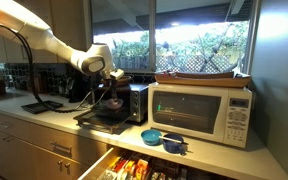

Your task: Pick up the purple bowl and put it on top of the gray oven

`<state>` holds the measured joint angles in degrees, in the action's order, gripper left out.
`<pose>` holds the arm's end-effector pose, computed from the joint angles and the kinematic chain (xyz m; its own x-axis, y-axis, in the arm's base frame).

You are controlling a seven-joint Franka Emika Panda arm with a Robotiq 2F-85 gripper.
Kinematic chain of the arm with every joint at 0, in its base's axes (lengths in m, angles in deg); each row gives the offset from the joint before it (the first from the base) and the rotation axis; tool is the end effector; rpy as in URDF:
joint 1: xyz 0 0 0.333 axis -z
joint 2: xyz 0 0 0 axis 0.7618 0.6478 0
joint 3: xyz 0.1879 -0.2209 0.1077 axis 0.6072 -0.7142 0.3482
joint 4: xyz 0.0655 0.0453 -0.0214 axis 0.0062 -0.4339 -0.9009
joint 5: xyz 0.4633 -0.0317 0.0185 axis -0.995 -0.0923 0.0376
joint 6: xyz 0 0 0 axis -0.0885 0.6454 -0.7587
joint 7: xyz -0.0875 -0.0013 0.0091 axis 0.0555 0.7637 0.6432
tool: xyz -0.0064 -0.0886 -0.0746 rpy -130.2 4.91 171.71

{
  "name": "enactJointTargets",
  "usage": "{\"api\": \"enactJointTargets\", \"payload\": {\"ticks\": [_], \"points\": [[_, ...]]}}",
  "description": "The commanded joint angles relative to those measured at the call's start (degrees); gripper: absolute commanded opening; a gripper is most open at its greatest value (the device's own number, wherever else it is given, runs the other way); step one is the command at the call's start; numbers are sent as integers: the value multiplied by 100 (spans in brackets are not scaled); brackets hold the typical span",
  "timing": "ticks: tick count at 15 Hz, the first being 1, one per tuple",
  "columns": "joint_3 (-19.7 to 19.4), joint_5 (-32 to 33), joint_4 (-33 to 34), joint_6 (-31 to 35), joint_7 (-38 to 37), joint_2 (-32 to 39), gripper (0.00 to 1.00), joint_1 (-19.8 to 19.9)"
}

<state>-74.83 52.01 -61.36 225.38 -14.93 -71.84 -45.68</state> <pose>0.6394 -0.0528 0.4369 0.6788 -0.6985 0.2267 -0.6002 -0.7056 -0.3767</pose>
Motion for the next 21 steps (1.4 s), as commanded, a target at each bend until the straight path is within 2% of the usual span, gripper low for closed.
{"api": "enactJointTargets", "payload": {"ticks": [1,2,3,4,6,7,8,10,12,15,21], "points": [[-70,-201,-93,-122,58,81,58,-38],[-73,-211,-97,-138,55,126,54,-39],[-76,-222,-99,-141,57,173,55,-39],[-78,-253,-93,-132,83,224,49,-41],[-81,-310,-62,-28,99,374,33,-44],[-83,-344,-33,10,96,453,17,-44],[-84,-369,-4,21,95,523,8,-47],[-86,-385,42,-39,89,604,0,-50],[-99,-281,85,-140,37,555,0,-55],[-114,-31,42,-505,213,84,1,-51],[-234,83,180,-2472,1272,-1093,1,43]]}}
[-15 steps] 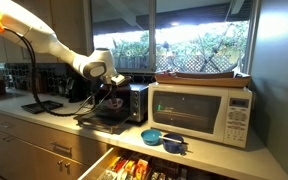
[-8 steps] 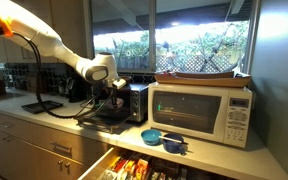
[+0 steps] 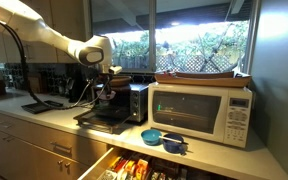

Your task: Pick up the purple bowl and put it on top of the gray oven

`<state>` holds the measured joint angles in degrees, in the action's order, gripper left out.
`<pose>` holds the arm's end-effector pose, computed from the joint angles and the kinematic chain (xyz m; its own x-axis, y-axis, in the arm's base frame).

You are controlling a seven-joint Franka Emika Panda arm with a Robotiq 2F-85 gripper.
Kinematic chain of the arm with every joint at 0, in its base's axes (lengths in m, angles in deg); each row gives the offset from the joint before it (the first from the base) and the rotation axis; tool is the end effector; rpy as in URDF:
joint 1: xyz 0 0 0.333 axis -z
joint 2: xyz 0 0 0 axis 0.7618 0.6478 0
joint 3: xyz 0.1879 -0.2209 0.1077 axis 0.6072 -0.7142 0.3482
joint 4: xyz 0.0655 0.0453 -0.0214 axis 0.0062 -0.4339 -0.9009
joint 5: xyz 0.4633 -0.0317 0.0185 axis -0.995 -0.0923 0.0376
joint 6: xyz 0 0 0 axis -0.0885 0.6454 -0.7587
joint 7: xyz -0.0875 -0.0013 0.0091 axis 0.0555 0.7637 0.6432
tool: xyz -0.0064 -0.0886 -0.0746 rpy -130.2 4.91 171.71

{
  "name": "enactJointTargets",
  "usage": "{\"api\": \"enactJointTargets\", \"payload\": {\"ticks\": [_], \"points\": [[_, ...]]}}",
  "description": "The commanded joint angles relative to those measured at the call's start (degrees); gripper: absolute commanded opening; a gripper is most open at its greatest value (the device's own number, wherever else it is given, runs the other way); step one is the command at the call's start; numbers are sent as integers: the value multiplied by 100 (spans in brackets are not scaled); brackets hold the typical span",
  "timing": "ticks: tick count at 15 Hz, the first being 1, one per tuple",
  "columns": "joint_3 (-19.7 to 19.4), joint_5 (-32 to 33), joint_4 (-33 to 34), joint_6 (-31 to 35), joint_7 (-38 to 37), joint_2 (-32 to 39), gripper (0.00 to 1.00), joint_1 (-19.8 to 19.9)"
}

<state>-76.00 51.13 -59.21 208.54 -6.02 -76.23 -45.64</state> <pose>0.6139 -0.0531 0.4726 0.8199 -0.5608 0.1149 -0.5078 -0.8052 -0.3062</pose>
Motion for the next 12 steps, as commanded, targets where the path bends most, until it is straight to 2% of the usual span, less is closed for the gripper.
{"api": "enactJointTargets", "payload": {"ticks": [1,2,3,6,9,10,12], "points": [[-127,316,4,-879,399,-840,1,74],[-67,692,-49,-396,222,-1049,1,157],[-54,844,33,-276,50,-1117,1,230],[76,1155,160,753,-351,-1029,1,359],[389,1592,331,2176,-1223,-483,1,481],[153,1260,184,1575,-667,-886,1,341],[203,1306,200,1747,-760,-740,4,325]]}}
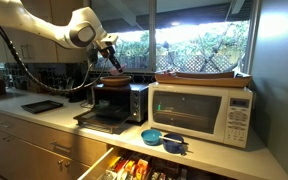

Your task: Pick up the purple bowl and put it on top of the gray oven

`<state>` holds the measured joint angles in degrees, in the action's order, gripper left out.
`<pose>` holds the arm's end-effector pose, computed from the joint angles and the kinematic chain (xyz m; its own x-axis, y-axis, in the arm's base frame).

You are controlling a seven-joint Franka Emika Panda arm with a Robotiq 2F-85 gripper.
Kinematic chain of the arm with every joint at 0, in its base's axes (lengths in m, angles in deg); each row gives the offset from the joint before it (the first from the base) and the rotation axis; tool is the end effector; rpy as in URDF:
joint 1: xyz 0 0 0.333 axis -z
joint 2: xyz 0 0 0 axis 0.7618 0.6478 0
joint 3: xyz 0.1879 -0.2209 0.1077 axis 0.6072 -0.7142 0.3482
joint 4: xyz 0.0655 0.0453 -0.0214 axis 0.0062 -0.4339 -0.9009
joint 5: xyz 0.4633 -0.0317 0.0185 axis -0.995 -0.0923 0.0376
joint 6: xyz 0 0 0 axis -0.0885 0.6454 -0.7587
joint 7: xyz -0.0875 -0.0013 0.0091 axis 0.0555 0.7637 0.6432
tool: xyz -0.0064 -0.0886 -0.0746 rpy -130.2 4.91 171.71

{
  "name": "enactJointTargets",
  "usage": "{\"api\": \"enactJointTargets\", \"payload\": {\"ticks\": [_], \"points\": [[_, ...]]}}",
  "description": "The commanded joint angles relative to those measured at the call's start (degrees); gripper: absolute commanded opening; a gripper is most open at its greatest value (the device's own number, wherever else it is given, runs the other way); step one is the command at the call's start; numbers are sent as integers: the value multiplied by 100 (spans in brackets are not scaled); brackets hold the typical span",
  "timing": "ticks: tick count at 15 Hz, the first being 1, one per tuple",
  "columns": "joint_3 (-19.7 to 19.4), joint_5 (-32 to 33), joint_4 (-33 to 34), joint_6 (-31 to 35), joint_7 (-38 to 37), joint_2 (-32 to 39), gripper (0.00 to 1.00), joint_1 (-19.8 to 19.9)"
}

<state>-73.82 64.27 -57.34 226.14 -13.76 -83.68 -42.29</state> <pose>0.6069 -0.0763 0.6105 0.6030 -0.5719 0.5562 -0.4691 -0.8181 -0.3326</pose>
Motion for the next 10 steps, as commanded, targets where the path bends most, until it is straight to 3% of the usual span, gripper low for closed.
{"api": "enactJointTargets", "payload": {"ticks": [1,4,10], "points": [[-21,-9,20,-19,20,4,4,-8],[18,-43,540,-98,-726,673,1,102],[-202,-796,2091,-642,-1387,2154,1,-116]]}}
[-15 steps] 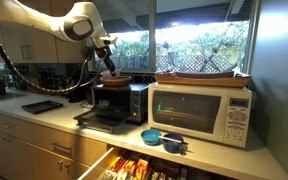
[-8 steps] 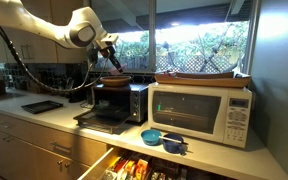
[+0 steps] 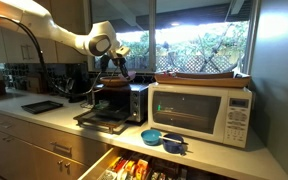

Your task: Pick up the purple bowl and put it on top of the gray oven

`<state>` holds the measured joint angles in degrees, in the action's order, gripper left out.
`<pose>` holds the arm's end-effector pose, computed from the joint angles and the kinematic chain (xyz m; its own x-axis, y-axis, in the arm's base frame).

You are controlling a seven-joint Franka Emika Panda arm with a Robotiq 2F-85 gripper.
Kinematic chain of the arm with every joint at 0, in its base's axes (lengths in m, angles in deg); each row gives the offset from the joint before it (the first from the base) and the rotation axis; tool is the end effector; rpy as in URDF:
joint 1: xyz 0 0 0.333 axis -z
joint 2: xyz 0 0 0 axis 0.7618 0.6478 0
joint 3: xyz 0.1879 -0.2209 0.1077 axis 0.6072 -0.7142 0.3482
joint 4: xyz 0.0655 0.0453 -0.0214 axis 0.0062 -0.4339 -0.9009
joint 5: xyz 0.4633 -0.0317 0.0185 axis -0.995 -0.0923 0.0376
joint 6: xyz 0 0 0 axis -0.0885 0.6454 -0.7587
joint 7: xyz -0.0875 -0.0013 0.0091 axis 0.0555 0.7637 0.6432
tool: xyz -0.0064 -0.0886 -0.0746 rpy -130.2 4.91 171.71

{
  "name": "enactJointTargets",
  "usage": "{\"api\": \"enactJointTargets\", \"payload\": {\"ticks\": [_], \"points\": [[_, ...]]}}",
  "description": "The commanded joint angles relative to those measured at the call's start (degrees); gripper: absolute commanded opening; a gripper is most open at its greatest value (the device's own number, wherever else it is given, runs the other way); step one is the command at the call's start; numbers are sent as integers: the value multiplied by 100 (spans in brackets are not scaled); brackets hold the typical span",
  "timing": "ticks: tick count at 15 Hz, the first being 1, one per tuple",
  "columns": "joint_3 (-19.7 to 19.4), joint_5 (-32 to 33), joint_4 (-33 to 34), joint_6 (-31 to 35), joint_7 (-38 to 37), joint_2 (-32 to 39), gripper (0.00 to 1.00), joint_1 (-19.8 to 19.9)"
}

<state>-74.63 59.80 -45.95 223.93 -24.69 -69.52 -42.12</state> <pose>0.6786 -0.0965 0.5650 0.5120 -0.7709 0.3789 -0.6294 -0.6369 -0.4452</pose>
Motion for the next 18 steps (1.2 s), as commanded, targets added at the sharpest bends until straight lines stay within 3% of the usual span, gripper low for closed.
{"api": "enactJointTargets", "payload": {"ticks": [1,2,3,6,7,11,18], "points": [[-135,-446,1227,-459,-351,949,1,-160],[-148,-520,1455,-592,-312,1089,1,-174],[-186,-365,840,-261,-167,702,4,-200],[-198,-441,1316,-409,-232,1044,1,-232],[-296,-115,1461,-308,-660,1208,1,-319],[-528,346,2500,-637,-1486,1995,1,-445],[-404,-40,4552,-1795,-1450,3276,1,-416]]}}
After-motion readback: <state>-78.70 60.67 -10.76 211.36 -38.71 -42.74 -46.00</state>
